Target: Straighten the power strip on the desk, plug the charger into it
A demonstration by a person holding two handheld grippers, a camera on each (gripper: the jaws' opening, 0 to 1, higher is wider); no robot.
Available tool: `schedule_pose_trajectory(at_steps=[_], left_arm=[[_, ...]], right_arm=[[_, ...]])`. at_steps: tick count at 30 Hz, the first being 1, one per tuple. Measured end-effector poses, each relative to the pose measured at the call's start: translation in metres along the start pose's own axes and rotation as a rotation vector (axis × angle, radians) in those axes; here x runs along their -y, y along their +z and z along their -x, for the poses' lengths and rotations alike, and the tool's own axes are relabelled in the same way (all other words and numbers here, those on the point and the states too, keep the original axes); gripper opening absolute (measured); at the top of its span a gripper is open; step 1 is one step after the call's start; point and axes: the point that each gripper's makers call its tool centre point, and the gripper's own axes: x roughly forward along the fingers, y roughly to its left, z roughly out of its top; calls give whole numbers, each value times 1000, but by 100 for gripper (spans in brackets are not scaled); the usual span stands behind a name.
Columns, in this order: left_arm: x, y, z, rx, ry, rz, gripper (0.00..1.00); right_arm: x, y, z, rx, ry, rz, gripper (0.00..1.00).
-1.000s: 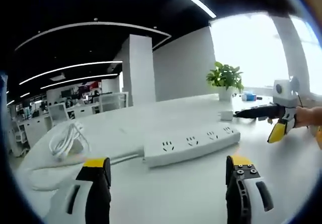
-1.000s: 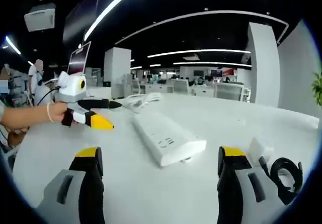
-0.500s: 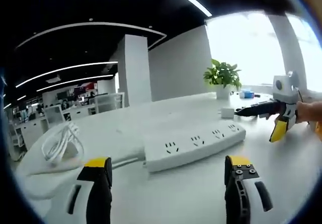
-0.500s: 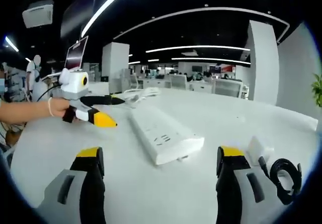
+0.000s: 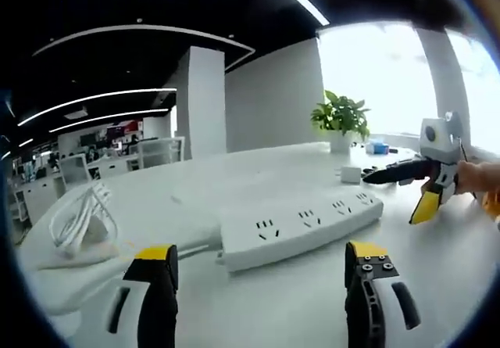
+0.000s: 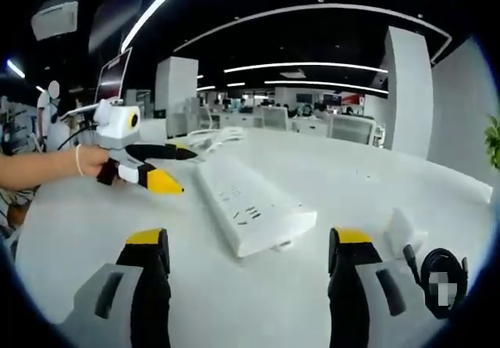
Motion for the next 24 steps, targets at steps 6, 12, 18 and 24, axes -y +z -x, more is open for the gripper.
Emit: schedule_pose_trajectory(at_steps=[6,12,18,24], left_arm=[[4,1,-5,-30,-40,-2,88],[8,4,-6,-44,-69,8,84],[10,2,-9,-65,-74,-8,83],[13,-2,-11,-88,-80,-8,81]], right_arm=[[-4,-6,-3,-24,12,-19,81],[-5,-7,-3,-32,16,-21,79],[-5,-6,-5,-36,13,-23,78],[-6,-5,-7,-42,15,-10,75]])
